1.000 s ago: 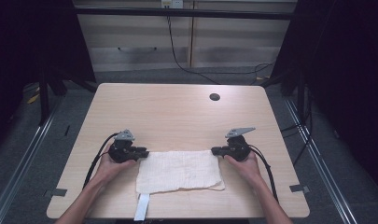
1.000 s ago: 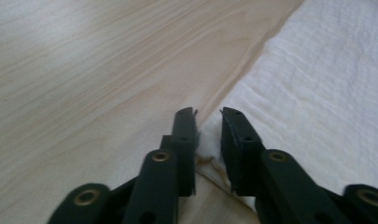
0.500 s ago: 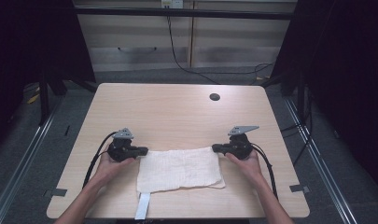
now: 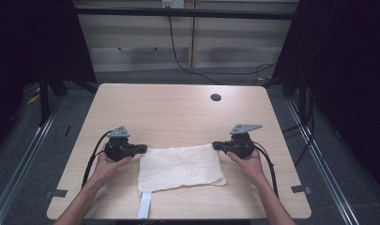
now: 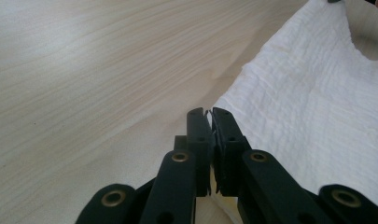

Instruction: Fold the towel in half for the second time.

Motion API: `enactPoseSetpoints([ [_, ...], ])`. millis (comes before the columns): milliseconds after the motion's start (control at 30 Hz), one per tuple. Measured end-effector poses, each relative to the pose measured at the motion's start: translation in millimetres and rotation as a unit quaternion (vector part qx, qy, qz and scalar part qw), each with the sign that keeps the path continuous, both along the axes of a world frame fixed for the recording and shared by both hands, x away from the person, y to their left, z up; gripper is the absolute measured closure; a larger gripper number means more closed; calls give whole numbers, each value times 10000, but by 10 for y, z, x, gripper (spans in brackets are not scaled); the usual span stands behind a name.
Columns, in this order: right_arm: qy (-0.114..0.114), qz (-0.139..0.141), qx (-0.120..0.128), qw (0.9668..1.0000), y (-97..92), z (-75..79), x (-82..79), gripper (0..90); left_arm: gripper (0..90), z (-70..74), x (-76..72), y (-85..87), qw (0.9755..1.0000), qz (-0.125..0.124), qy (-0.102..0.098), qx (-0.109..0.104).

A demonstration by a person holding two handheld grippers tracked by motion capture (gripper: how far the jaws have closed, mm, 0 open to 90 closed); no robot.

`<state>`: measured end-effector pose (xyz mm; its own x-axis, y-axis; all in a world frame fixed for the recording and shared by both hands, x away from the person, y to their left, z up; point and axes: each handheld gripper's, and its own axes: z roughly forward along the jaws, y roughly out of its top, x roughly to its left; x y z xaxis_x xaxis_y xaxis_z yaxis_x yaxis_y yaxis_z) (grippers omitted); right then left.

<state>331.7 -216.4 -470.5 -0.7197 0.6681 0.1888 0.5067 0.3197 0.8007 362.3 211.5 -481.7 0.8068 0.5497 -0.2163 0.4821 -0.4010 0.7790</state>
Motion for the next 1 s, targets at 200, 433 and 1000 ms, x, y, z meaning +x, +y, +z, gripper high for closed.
enactPoseSetpoints([
  [200,-179,164,-7,9997,76,95,-53,877,867,12,-11,14,10000,8,-29,49],
  [433,-336,341,-45,9988,150,189,-167,877,868,26,16,76,9998,177,-28,-26],
  [1000,-480,960,-223,9940,355,283,-450,878,869,-14,27,42,9995,315,-22,28],
])
